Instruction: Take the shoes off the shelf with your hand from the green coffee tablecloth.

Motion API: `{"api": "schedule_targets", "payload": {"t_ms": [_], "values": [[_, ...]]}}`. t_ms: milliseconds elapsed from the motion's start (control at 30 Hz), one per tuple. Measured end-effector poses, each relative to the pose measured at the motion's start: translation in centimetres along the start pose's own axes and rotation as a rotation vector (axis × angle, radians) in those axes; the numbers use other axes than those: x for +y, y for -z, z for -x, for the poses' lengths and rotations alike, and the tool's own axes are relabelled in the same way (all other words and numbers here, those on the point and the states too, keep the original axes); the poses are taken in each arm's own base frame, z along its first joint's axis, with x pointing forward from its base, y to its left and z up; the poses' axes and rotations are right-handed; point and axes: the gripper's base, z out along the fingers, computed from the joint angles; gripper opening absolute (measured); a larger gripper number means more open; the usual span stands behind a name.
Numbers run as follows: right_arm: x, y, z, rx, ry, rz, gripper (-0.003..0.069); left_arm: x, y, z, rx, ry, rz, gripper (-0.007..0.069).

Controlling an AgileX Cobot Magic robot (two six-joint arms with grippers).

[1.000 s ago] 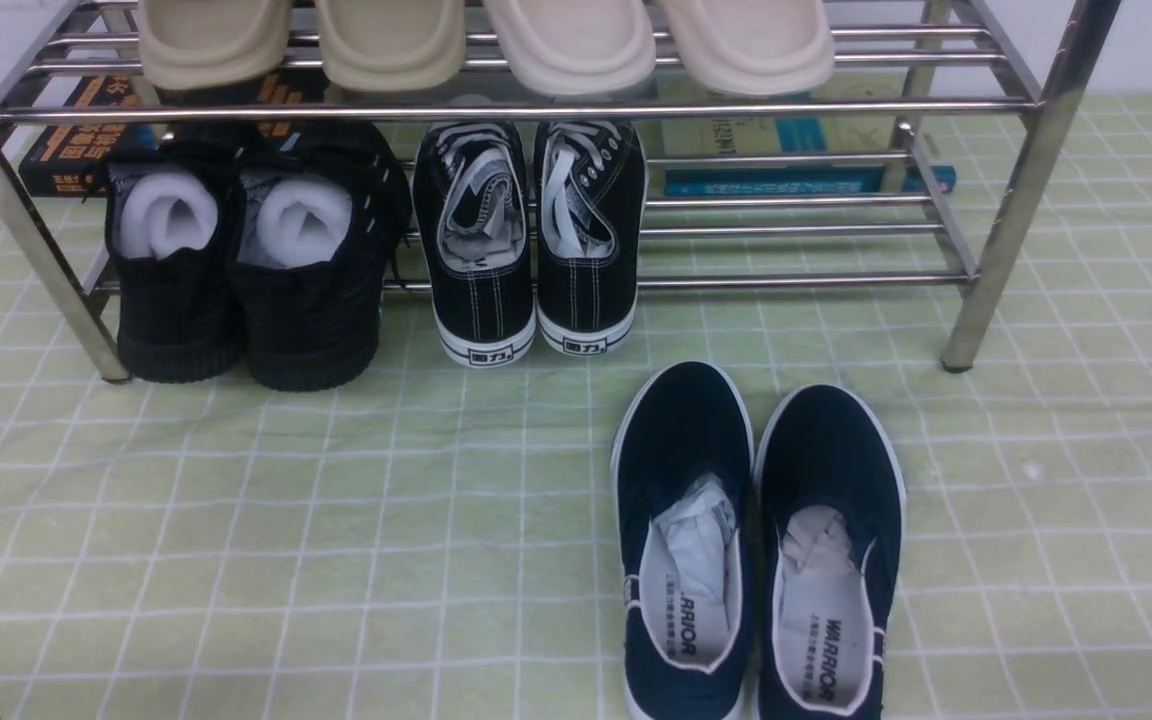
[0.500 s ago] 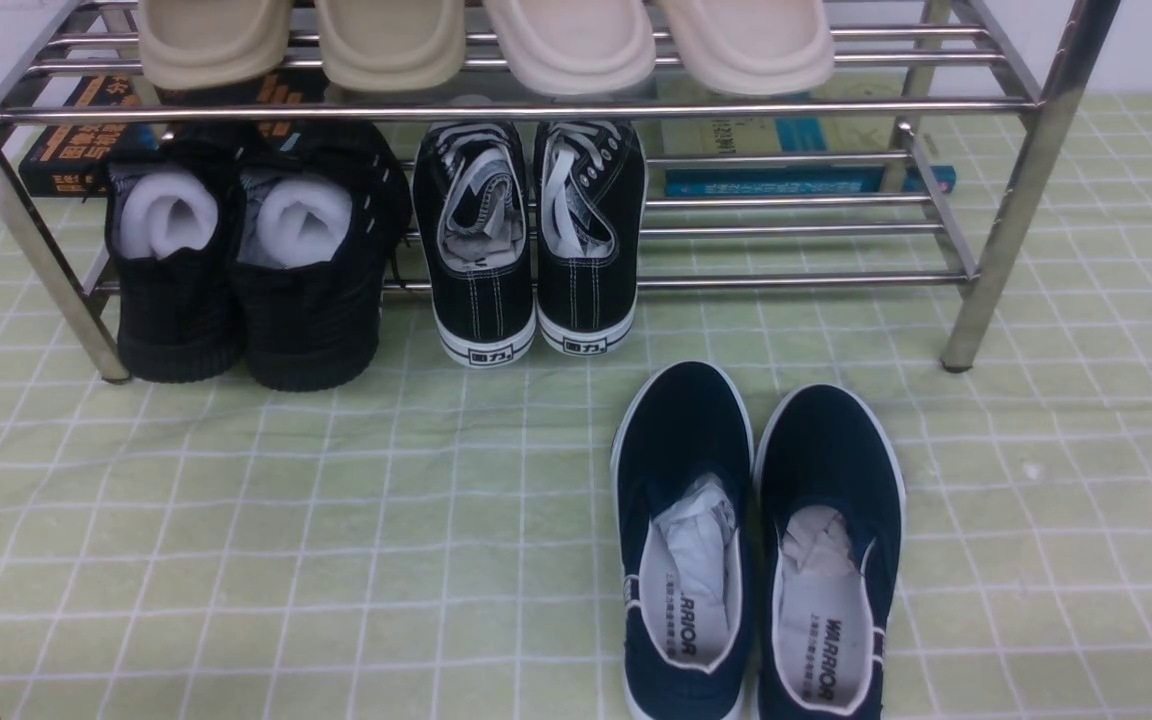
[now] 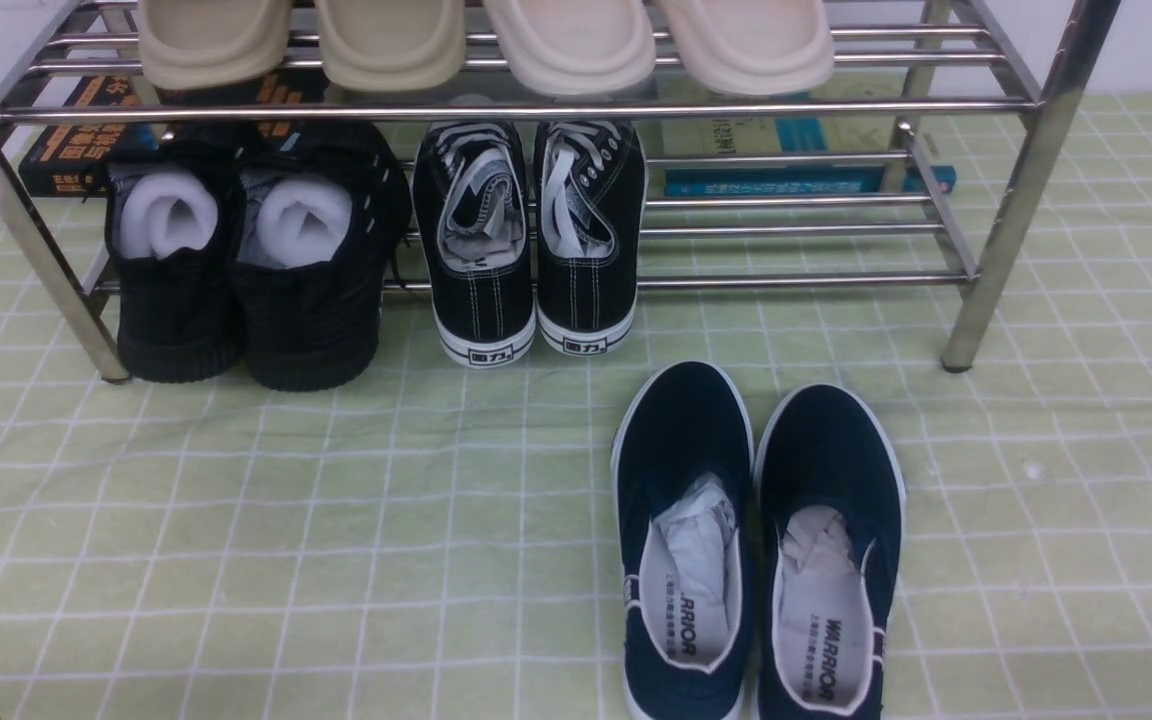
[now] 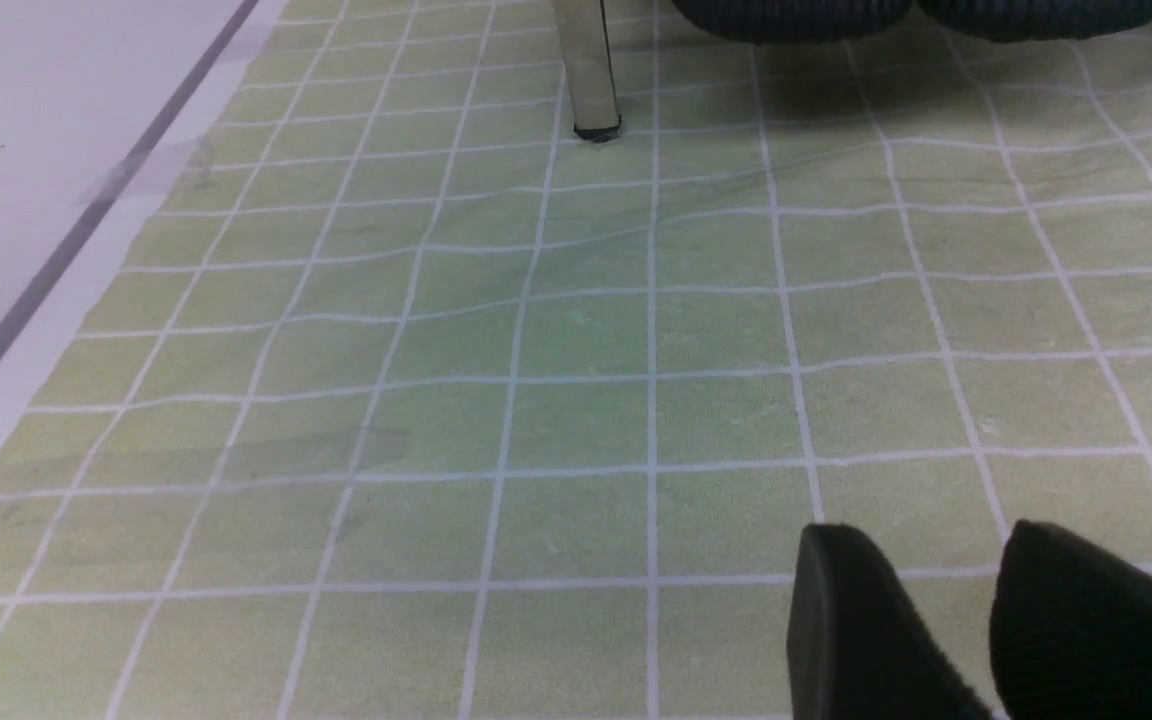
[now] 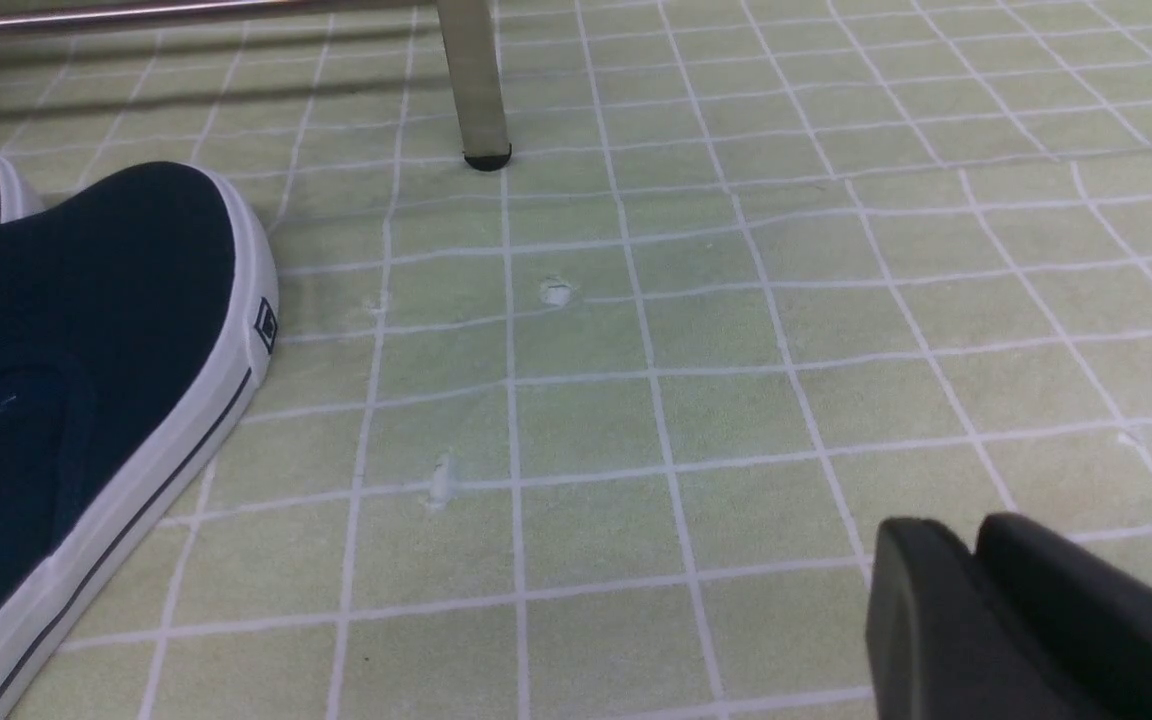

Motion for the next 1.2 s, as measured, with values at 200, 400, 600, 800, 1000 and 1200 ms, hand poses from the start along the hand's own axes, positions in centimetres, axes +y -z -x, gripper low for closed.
{"api": "schedule_targets", "payload": {"t_ms": [200, 400, 600, 800, 1000, 1200], "values": [[0.00, 0.00, 0.00, 0.000, 0.000, 0.000, 0.0100, 0.00, 0.00, 0.00, 0.000, 0.000, 0.000, 0.0242], [0.00, 0.00, 0.00, 0.000, 0.000, 0.000, 0.0102, -0.33, 0.01, 0.01, 0.001, 0.087, -0.036, 0.0242], [0.00, 0.00, 0.00, 0.000, 0.000, 0.000, 0.0106, -0.84, 0.04, 0.07, 0.003, 0.229, -0.093, 0.0242], [0.00, 0.00, 0.00, 0.000, 0.000, 0.000, 0.0111, -0.88, 0.04, 0.08, 0.003, 0.239, -0.097, 0.0242], [0.00, 0.00, 0.00, 0.000, 0.000, 0.000, 0.0120, -0.88, 0.04, 0.08, 0.003, 0.239, -0.097, 0.0242], [0.00, 0.00, 0.00, 0.000, 0.000, 0.000, 0.0129, -0.84, 0.04, 0.08, 0.002, 0.229, -0.093, 0.0242]]}}
